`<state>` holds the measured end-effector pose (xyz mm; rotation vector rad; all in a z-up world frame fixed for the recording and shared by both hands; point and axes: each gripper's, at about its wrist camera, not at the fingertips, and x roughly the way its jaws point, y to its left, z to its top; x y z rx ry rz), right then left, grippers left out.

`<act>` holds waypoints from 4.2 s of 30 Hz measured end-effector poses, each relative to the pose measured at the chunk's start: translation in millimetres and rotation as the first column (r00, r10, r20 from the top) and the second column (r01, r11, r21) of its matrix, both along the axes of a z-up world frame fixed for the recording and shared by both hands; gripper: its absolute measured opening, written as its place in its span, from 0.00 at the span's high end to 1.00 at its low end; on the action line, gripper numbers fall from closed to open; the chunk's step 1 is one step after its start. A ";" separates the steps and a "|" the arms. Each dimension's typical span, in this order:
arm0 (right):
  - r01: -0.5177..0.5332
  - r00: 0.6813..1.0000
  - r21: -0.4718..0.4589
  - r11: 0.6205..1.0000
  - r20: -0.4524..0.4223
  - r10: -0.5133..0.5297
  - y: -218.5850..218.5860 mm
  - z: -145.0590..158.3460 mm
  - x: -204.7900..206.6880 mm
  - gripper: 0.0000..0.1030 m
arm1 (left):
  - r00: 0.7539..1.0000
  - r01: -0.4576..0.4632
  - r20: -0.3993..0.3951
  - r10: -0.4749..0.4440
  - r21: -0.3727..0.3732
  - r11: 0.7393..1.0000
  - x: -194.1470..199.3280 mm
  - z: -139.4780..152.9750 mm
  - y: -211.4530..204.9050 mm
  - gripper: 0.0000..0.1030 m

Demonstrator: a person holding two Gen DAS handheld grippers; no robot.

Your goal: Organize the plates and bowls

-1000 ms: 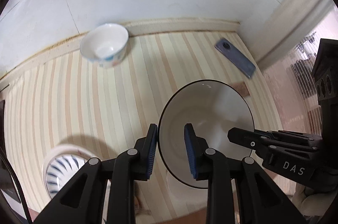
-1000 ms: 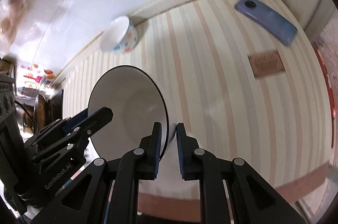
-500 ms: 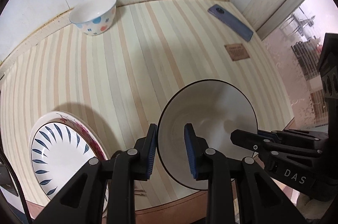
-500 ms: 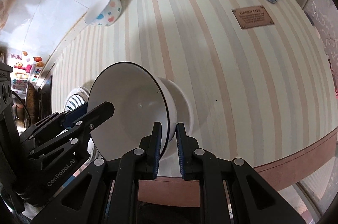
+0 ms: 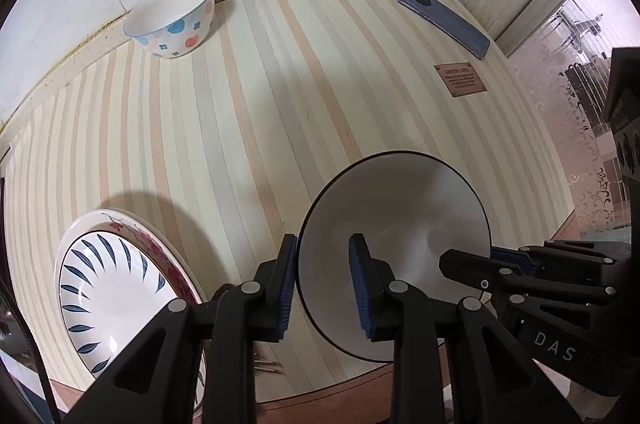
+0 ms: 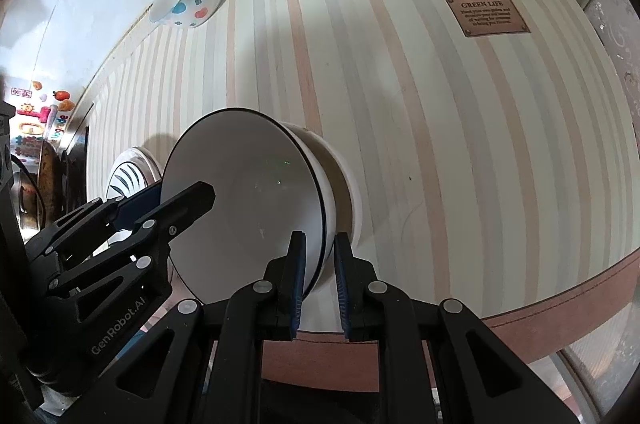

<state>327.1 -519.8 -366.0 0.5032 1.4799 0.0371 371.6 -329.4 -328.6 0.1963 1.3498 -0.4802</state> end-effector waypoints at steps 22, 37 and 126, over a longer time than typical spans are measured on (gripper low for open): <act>-0.006 0.999 0.050 0.999 0.052 0.003 -27.7 50.9 37.0 0.63 | 0.997 -0.070 0.033 0.074 -0.101 0.992 25.5 49.4 24.6 0.76; -0.070 0.986 0.146 0.987 0.159 0.046 32.8 4.1 303.8 0.46 | 0.907 -0.418 0.029 0.420 -0.051 0.907 250.3 3.6 111.8 0.73; -0.052 0.997 -0.028 0.998 0.060 0.053 -16.8 24.0 1.7 0.70 | 0.994 -0.111 -0.021 0.111 0.013 0.994 -5.3 17.4 4.6 0.78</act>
